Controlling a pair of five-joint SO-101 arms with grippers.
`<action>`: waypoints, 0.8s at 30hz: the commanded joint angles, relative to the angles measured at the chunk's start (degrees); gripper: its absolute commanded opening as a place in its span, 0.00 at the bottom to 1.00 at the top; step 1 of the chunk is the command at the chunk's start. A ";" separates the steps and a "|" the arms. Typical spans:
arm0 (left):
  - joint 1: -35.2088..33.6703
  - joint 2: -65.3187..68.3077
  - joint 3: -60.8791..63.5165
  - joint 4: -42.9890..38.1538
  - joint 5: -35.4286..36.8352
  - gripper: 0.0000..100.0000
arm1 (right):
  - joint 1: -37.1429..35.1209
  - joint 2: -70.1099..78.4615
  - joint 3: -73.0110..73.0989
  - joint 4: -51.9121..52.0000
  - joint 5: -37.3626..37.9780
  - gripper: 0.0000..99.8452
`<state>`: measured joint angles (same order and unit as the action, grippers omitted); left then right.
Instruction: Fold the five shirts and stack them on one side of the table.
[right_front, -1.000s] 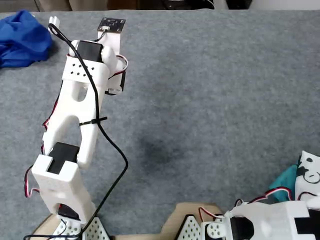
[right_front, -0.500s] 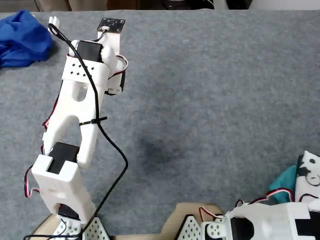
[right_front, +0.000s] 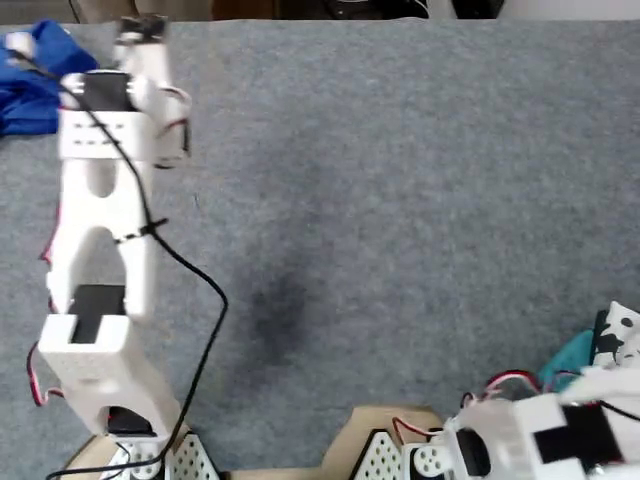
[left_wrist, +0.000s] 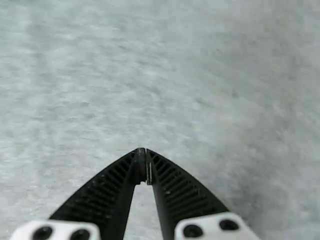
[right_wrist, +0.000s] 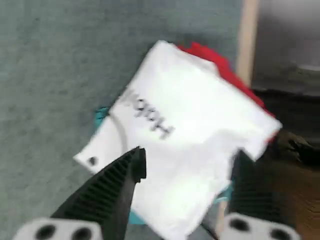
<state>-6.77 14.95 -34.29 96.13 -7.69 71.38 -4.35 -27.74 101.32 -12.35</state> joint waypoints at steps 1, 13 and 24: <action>-7.56 -0.66 -4.31 0.53 -2.64 0.07 | -13.14 -6.99 3.21 0.79 -1.76 0.01; -25.58 10.42 -13.27 -14.86 0.00 0.22 | -61.14 -6.37 12.88 -10.90 -13.01 0.01; -25.93 38.29 -24.35 -56.18 23.91 0.27 | -78.46 5.14 12.97 -26.02 -12.84 0.01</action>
<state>-34.11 47.91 -54.51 54.99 10.59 -4.84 -0.66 -14.64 78.20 -24.48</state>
